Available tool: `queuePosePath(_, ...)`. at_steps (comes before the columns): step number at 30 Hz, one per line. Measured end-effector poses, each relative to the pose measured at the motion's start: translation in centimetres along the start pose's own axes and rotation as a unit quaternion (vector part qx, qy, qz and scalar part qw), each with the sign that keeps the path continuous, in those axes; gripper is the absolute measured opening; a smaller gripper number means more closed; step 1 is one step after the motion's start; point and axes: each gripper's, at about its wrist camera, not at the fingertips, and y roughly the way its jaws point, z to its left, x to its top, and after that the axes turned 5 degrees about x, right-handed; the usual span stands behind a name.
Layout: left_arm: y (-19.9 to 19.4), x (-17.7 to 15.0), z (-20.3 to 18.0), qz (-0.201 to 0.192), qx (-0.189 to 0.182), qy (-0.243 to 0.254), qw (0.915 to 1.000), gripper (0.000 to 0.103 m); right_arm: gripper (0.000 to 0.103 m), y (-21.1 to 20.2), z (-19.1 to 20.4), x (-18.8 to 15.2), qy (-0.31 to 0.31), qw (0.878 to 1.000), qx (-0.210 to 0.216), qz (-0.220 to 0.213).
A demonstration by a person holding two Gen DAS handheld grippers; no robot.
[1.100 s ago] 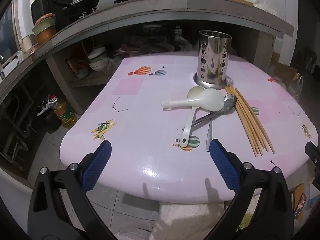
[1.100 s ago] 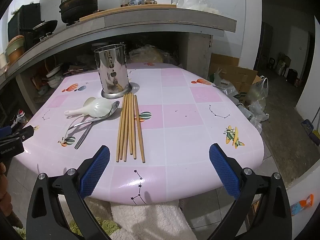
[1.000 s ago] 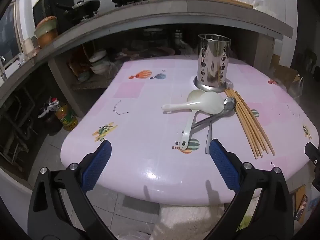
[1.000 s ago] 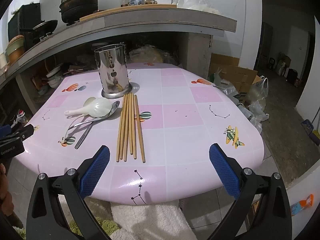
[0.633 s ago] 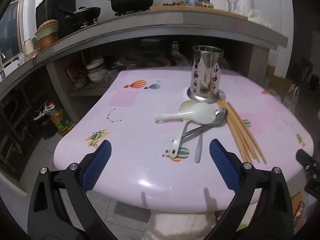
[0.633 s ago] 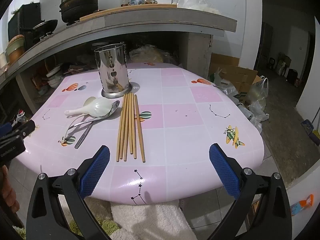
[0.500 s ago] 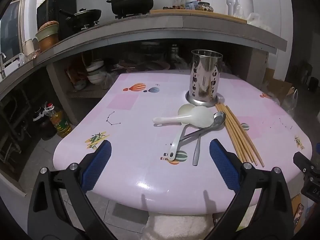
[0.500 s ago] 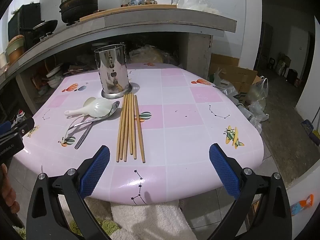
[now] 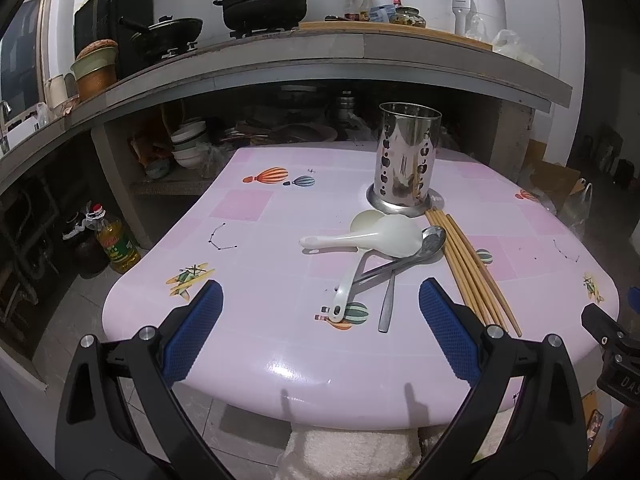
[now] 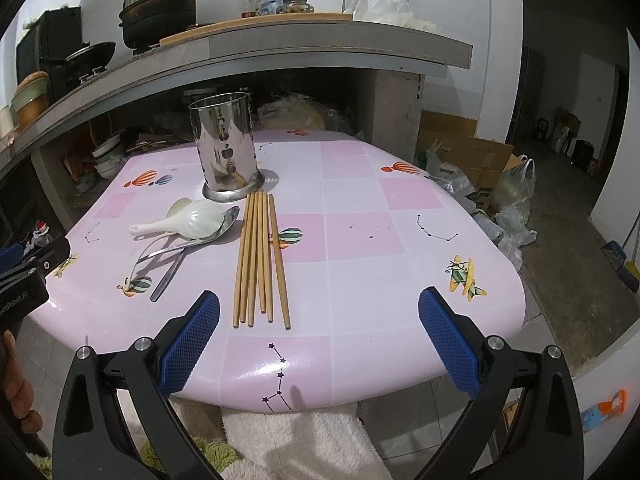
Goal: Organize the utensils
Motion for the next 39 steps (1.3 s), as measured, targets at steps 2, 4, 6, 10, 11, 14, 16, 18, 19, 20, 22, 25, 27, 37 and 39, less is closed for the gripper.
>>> queuePosePath(2,0.07,-0.06,0.04,0.001,-0.001,-0.001,1.0,0.095,0.097,0.02,0.01,-0.01,0.0,1.0,0.0,0.0)
queuePosePath(4,0.06,-0.16,0.15,0.001,-0.001,-0.002,1.0,0.095,0.097,0.03,0.03,0.0,-0.001,1.0,0.0,0.001)
queuePosePath(6,0.06,-0.18,0.15,0.0,-0.001,-0.002,1.0,0.095,0.097,-0.01,0.03,-0.03,-0.001,1.0,0.0,-0.001)
queuePosePath(10,0.06,-0.22,0.18,0.0,-0.001,-0.002,1.0,0.095,0.097,-0.09,0.08,0.05,0.0,1.0,-0.001,-0.001)
queuePosePath(11,0.09,-0.27,0.23,0.0,-0.001,-0.002,1.0,0.095,0.097,-0.06,0.08,-0.01,-0.001,1.0,-0.001,-0.001)
queuePosePath(14,0.12,-0.25,0.24,0.001,-0.002,-0.002,1.0,0.095,0.097,-0.12,0.07,0.06,-0.002,1.0,0.0,-0.001)
queuePosePath(16,0.16,-0.37,0.27,0.002,-0.001,-0.004,1.0,0.095,0.097,-0.14,0.06,0.07,-0.001,1.0,-0.001,-0.002)
queuePosePath(18,0.15,-0.4,0.33,0.001,-0.002,-0.004,1.0,0.095,0.097,-0.12,0.08,0.07,-0.001,1.0,-0.001,-0.002)
queuePosePath(19,0.17,-0.4,0.31,0.002,-0.002,-0.004,1.0,0.095,0.097,-0.12,0.08,0.08,-0.001,1.0,-0.001,-0.002)
queuePosePath(20,0.15,-0.39,0.31,0.002,-0.001,-0.004,1.0,0.095,0.097,-0.16,0.06,0.13,-0.001,1.0,-0.001,-0.002)
queuePosePath(22,0.21,-0.44,0.36,0.002,-0.001,-0.005,1.0,0.095,0.097,-0.16,0.07,0.1,-0.001,1.0,-0.001,-0.002)
queuePosePath(25,0.21,-0.45,0.34,0.002,-0.001,-0.005,1.0,0.095,0.097,-0.15,0.06,0.09,-0.002,1.0,-0.001,-0.002)
queuePosePath(27,0.21,-0.45,0.35,0.002,-0.002,-0.004,1.0,0.095,0.097,-0.16,0.07,0.07,-0.001,1.0,-0.001,-0.003)
queuePosePath(37,0.22,-0.46,0.36,0.001,-0.001,-0.005,1.0,0.095,0.097,-0.62,0.16,0.57,-0.007,1.0,-0.005,-0.013)
queuePosePath(39,0.24,-0.44,0.35,0.0,-0.001,-0.006,1.0,0.095,0.097,-0.84,0.23,0.72,-0.01,1.0,-0.008,-0.02)
